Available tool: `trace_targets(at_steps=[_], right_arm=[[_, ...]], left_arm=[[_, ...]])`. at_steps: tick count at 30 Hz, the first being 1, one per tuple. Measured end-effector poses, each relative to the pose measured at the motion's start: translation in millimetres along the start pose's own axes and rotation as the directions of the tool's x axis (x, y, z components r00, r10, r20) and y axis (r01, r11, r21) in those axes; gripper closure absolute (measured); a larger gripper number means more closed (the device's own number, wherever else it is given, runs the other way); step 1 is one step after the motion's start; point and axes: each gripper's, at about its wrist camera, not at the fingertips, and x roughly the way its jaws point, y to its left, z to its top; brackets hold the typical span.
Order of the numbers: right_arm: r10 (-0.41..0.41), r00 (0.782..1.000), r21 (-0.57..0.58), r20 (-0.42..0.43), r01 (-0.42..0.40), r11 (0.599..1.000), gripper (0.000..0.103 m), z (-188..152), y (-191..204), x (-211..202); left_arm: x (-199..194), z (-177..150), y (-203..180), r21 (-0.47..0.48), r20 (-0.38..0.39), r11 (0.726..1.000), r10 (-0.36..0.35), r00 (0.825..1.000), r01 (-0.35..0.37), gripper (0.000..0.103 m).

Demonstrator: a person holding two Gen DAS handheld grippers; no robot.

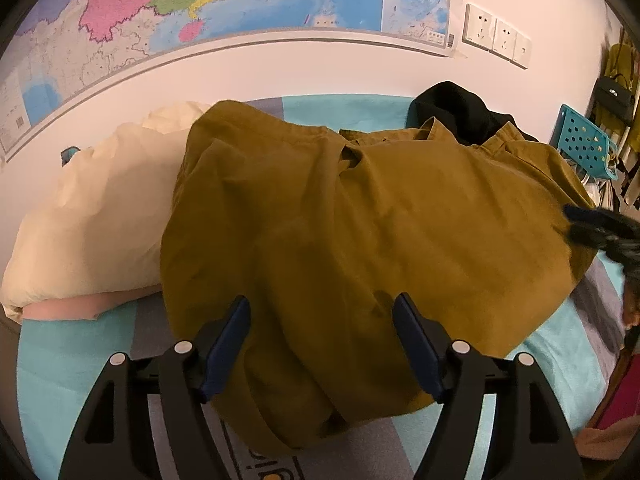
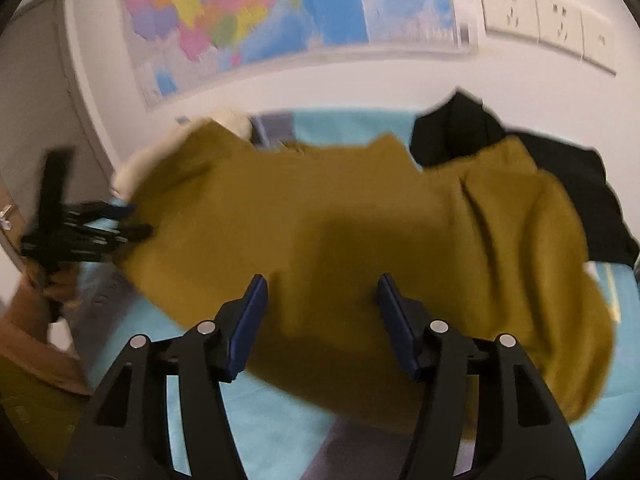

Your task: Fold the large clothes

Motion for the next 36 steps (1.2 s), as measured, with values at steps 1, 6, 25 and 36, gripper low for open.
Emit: trace_targets(at_steps=[1,6,25,36], right_arm=[[-0.022,1.000,-0.001,-0.022,0.022,1.000,0.049,-0.7,-3.6,11.6],[-0.046,0.997,0.018,-0.058,0.047,0.999,0.051,7.6,-5.2,25.4],[-0.052,0.999,-0.013,0.011,0.053,0.999,0.102,90.3,-14.4,56.9],[-0.014,1.000,-0.051,-0.002,0.013,0.999,0.055,71.7,-6.4,45.8]], left_arm=[[1.9,0.1,0.1,-0.004,0.001,1.000,-0.001,1.000,0.001,0.030],[13.3,5.4,-1.9,-0.014,-0.008,1.000,0.014,1.000,-0.014,0.029],[30.1,41.3,-5.9,0.004,0.007,0.999,0.044,0.999,-0.044,0.076],[7.8,28.5,4.0,-0.026,0.073,0.998,-0.056,0.996,0.058,0.029]])
